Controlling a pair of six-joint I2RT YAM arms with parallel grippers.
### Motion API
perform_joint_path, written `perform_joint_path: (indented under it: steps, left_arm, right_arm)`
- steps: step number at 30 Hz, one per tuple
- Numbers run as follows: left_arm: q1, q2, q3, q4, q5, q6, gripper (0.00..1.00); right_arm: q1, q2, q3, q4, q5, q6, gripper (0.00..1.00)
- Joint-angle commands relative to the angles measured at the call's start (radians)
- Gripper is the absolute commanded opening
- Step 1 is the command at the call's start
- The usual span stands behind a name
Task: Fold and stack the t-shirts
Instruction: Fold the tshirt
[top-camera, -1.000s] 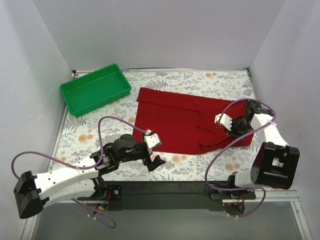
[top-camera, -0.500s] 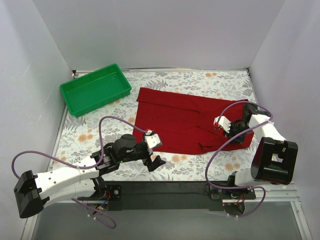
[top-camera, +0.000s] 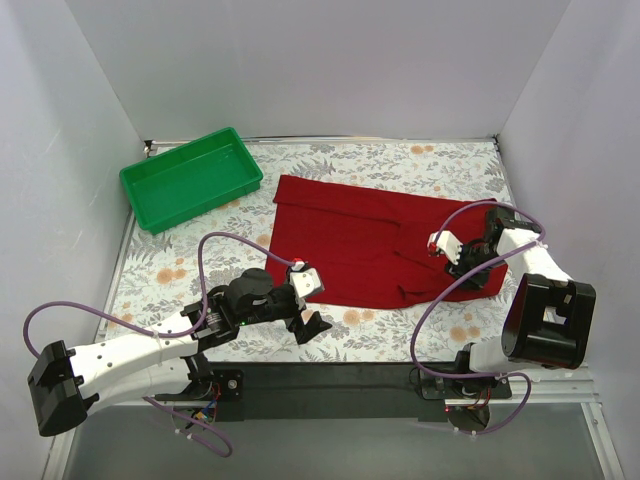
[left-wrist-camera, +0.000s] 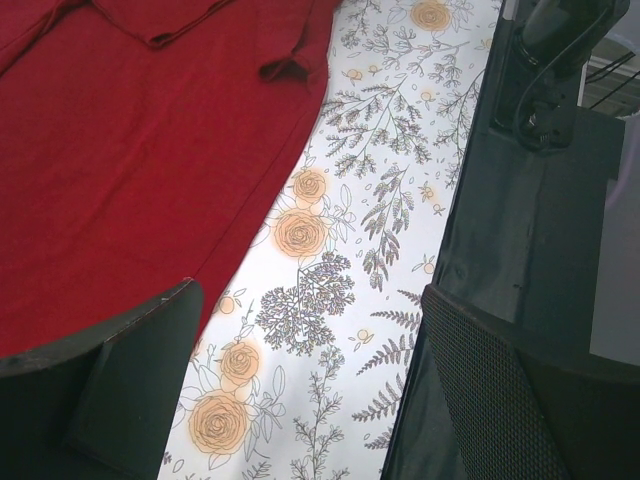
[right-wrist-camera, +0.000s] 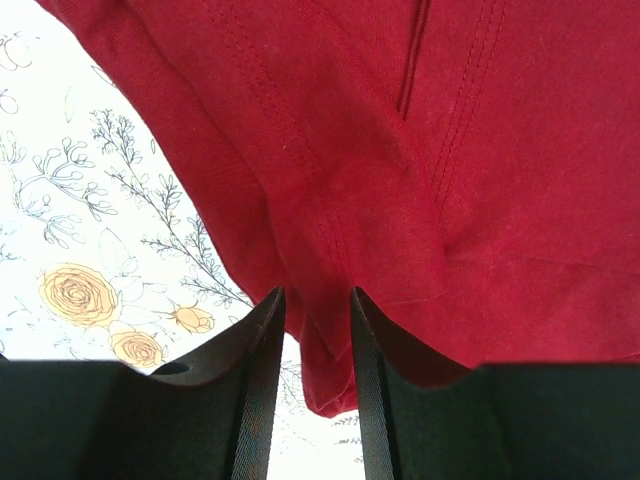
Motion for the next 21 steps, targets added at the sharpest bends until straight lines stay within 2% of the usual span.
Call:
perform_joint_path:
  steps: [1,8,21]
  left_arm:
    - [-0.004,-0.001,0.032,-0.010,0.017,0.002,0.84]
    - [-0.004,0.002,0.032,-0.008,0.019,0.004,0.84]
    - [-0.004,0.010,0.031,-0.008,0.028,0.002,0.84]
  right_arm:
    - [0.003,0.010,0.026,0.016,-0.008,0.041,0.33]
    - [0.003,0.047,0.093,-0.015,-0.031,0.103,0.35]
    - [0.020,0.058,0.053,0.000,-0.045,0.134,0.42]
